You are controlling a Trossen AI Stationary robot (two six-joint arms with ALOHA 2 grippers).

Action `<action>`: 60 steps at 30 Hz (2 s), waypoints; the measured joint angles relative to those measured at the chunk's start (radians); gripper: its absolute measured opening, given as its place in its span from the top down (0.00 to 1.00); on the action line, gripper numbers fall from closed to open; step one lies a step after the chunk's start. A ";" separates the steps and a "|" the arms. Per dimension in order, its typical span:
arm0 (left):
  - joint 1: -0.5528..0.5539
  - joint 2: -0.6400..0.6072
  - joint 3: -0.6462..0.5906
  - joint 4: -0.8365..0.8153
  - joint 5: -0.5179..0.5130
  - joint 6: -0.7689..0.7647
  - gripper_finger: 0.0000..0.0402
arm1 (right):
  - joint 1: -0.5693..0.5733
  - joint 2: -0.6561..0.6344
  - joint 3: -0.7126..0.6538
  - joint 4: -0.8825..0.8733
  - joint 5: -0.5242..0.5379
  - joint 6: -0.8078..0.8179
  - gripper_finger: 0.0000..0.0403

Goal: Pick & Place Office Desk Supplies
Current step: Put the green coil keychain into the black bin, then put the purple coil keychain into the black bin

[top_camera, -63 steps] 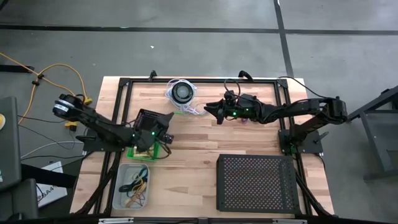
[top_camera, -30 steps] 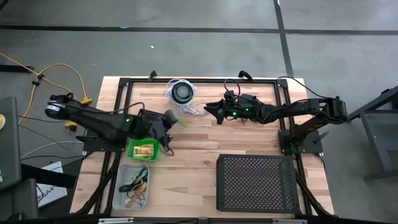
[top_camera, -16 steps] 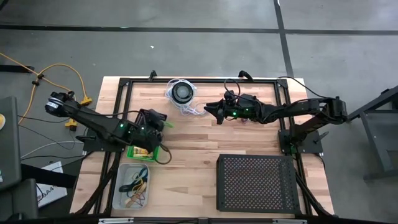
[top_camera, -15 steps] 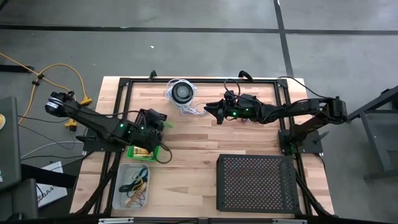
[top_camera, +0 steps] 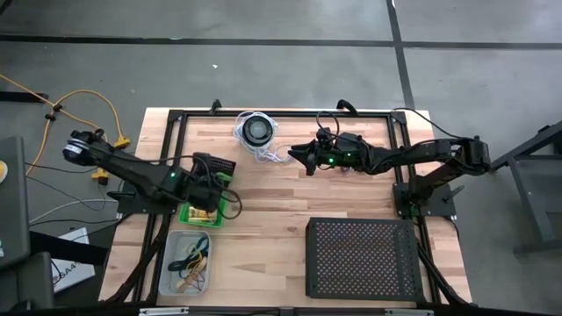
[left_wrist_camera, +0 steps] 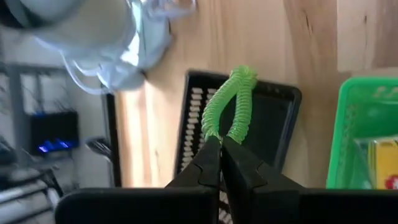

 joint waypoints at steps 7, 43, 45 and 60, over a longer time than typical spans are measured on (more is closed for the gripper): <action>0.100 0.000 0.000 -0.025 0.082 -0.035 1.00 | 0.000 0.000 0.000 0.000 0.000 0.000 0.66; 0.259 0.001 0.000 0.013 0.252 0.052 0.82 | 0.000 0.000 0.000 0.000 0.000 0.000 0.66; 0.259 0.001 0.000 0.013 0.262 0.056 0.78 | 0.000 0.000 0.000 0.000 0.000 0.000 0.66; 0.259 0.001 -0.001 0.182 0.113 0.318 0.73 | 0.000 0.000 0.000 0.000 0.000 0.000 0.66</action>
